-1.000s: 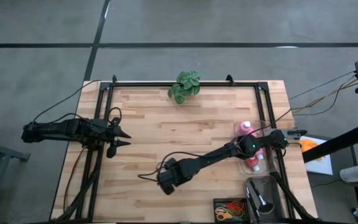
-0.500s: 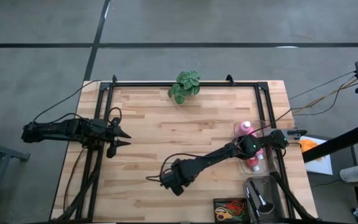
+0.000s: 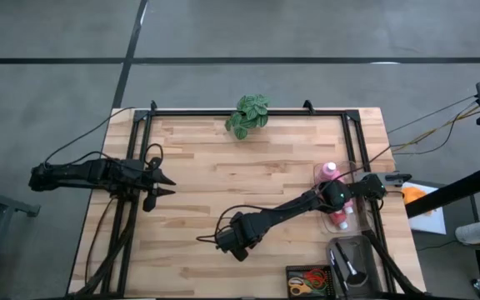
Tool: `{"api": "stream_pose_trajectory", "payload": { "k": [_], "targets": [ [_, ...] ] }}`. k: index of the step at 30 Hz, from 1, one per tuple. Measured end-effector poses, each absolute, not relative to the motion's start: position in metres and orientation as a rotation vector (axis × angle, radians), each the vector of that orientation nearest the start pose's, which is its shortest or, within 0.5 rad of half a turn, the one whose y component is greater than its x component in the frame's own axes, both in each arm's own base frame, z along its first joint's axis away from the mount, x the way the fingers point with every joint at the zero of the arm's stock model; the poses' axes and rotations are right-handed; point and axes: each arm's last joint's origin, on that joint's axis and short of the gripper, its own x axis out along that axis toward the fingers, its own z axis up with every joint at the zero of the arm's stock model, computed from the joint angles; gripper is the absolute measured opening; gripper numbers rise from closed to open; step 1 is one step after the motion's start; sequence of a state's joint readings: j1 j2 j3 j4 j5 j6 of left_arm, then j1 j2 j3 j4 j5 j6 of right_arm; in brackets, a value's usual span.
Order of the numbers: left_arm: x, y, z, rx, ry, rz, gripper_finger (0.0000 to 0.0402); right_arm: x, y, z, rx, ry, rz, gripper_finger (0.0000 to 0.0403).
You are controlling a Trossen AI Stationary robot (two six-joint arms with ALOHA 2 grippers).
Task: Pick & Place Paint Supplies
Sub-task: Put the pink scissors into the black bin
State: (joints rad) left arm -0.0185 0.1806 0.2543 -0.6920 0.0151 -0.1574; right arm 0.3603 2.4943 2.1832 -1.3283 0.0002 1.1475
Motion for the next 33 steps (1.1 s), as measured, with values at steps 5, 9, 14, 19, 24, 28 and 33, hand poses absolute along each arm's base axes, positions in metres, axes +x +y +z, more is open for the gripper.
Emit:
{"api": "stream_pose_trajectory", "payload": {
  "k": [5, 9, 14, 19, 24, 28, 33],
  "targets": [
    [0.079, -0.0019, 0.1727, -0.151, 0.619, 0.017, 0.0149, 0.4449, 0.1676, 0.147, 0.576, 1.533, -0.651, 0.0075],
    [0.079, -0.0019, 0.1727, -0.151, 0.62, 0.016, 0.0149, 0.445, 0.1675, 0.145, 0.574, 1.531, -0.641, 0.0075],
    [0.079, -0.0019, 0.1727, -0.151, 0.62, 0.016, 0.0149, 0.4447, 0.1674, 0.1416, 0.594, 1.54, -0.624, 0.0075],
    [0.079, -0.0019, 0.1727, -0.151, 0.62, 0.016, 0.0149, 0.4455, 0.168, 0.1417, 0.595, 1.534, -0.614, 0.0048],
    [0.079, -0.0019, 0.1727, -0.151, 0.62, 0.016, 0.0149, 0.4458, 0.1683, 0.1416, 0.589, 1.529, -0.612, 0.0016],
    [0.079, -0.0019, 0.1727, -0.151, 0.62, 0.016, 0.0149, 0.446, 0.1682, 0.1413, 0.585, 1.525, -0.615, 0.0015],
    [0.079, -0.0019, 0.1727, -0.151, 0.62, 0.016, 0.0149, 0.4462, 0.1682, 0.1416, 0.583, 1.523, -0.616, 0.0013]
  ]
}}
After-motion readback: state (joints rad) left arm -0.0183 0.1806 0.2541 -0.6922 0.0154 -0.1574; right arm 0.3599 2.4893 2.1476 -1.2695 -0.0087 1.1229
